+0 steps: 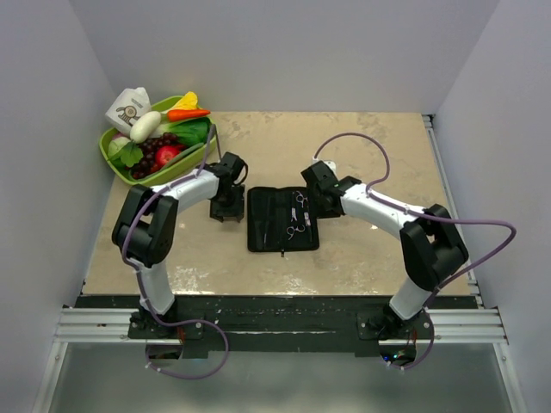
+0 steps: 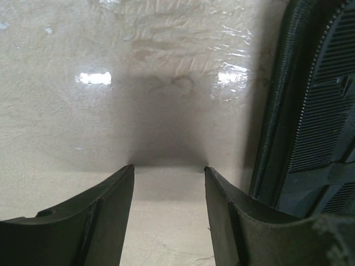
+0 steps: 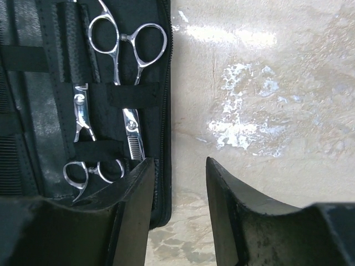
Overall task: Sort the hair-cutting tools
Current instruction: Close the hairdressing tool bag at the center of the board.
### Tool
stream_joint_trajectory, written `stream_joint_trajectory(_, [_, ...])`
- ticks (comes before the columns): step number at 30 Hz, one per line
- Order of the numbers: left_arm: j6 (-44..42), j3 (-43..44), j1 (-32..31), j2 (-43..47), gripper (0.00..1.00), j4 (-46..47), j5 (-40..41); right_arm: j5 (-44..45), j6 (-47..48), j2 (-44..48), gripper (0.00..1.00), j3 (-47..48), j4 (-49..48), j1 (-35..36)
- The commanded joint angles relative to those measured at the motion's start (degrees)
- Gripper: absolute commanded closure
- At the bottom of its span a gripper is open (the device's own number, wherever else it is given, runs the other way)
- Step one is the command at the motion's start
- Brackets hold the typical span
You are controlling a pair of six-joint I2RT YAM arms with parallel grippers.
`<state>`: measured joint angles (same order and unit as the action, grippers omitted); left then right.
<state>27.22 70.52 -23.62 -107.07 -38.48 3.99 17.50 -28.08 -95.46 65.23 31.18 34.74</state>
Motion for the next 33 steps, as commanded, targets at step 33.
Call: stream_joint_trajectory(33, [1.43,4.71,-6.53,-1.92,0.39,5.6,-9.43,-1.32,-0.49,-13.0,0.59,-0.02,-4.9,-2.75])
